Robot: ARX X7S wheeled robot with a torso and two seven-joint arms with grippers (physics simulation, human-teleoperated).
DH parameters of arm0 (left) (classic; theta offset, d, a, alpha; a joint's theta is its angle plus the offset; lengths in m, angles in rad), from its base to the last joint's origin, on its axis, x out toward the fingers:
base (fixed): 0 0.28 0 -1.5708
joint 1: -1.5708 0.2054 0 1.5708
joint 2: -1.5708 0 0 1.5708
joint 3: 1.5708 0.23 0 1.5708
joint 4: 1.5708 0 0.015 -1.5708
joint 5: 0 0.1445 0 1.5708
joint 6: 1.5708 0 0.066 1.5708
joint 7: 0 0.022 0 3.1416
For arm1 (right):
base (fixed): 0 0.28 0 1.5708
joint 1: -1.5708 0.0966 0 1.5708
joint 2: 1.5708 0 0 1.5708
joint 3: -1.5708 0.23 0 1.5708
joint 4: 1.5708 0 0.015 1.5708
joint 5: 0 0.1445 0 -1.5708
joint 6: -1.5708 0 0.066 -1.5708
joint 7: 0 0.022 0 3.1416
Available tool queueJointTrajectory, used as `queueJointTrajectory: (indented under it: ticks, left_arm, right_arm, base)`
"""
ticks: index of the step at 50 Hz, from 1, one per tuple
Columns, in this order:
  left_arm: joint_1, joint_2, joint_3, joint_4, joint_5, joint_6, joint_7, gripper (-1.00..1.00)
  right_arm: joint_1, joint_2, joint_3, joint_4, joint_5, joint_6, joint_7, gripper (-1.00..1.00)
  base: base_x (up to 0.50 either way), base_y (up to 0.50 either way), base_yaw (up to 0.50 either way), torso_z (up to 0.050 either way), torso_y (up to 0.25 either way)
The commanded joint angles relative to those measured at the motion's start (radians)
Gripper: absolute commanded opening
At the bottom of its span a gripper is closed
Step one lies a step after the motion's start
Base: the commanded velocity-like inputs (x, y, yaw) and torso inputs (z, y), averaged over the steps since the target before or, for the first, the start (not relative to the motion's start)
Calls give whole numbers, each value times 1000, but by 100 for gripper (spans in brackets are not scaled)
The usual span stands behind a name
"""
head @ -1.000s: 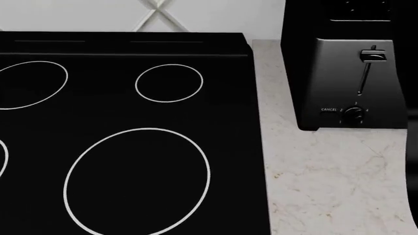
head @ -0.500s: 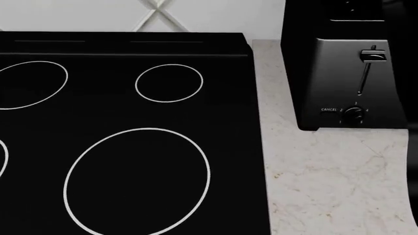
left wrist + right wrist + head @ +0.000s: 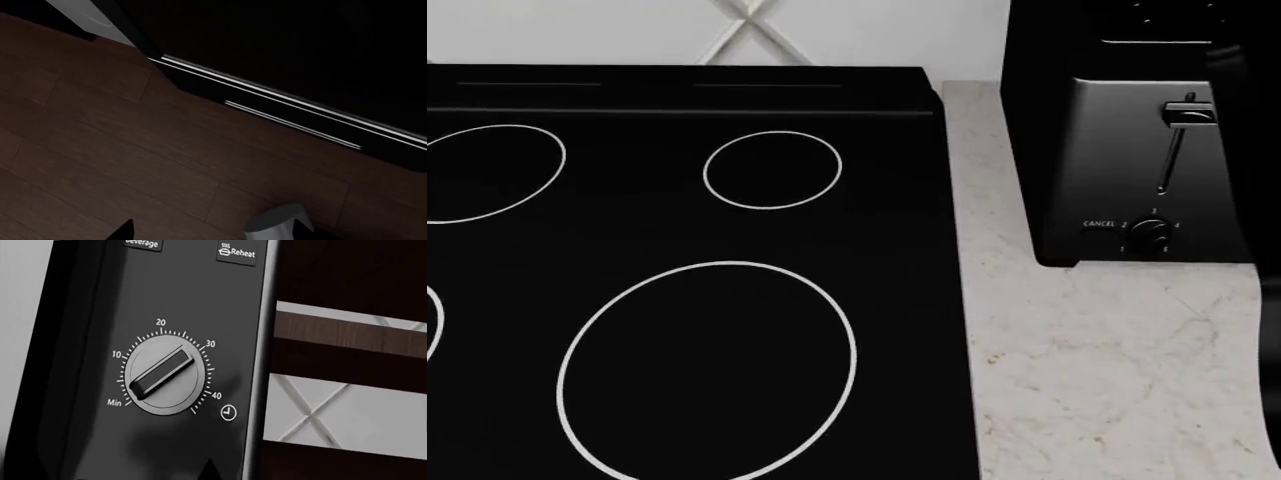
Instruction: Press the stop button on the microwave
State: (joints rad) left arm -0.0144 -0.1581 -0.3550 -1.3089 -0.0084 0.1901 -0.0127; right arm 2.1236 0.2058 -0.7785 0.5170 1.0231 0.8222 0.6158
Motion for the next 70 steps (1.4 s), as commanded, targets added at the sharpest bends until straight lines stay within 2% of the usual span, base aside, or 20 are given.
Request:
queueJointTrajectory:
  ticks: [1, 36, 48, 70]
  left_arm:
    - [0, 0, 0, 0, 0, 0, 0, 100]
    - [0, 0, 0, 0, 0, 0, 0, 100]
    - [0, 0, 0, 0, 0, 0, 0, 100]
    - [0, 0, 0, 0, 0, 0, 0, 100]
  right_arm:
    - [-22, 9, 4, -23, 14, 16, 16, -100]
    - [-80, 28, -1, -80, 38, 46, 46, -100]
    - [-90, 15, -22, -36, 1, -7, -5, -100]
    - [-110, -35, -91, 208, -107, -137, -139, -100]
  base:
    - [0, 0, 0, 0, 0]
    - [0, 0, 0, 0, 0]
    - [0, 0, 0, 0, 0]
    - [0, 0, 0, 0, 0]
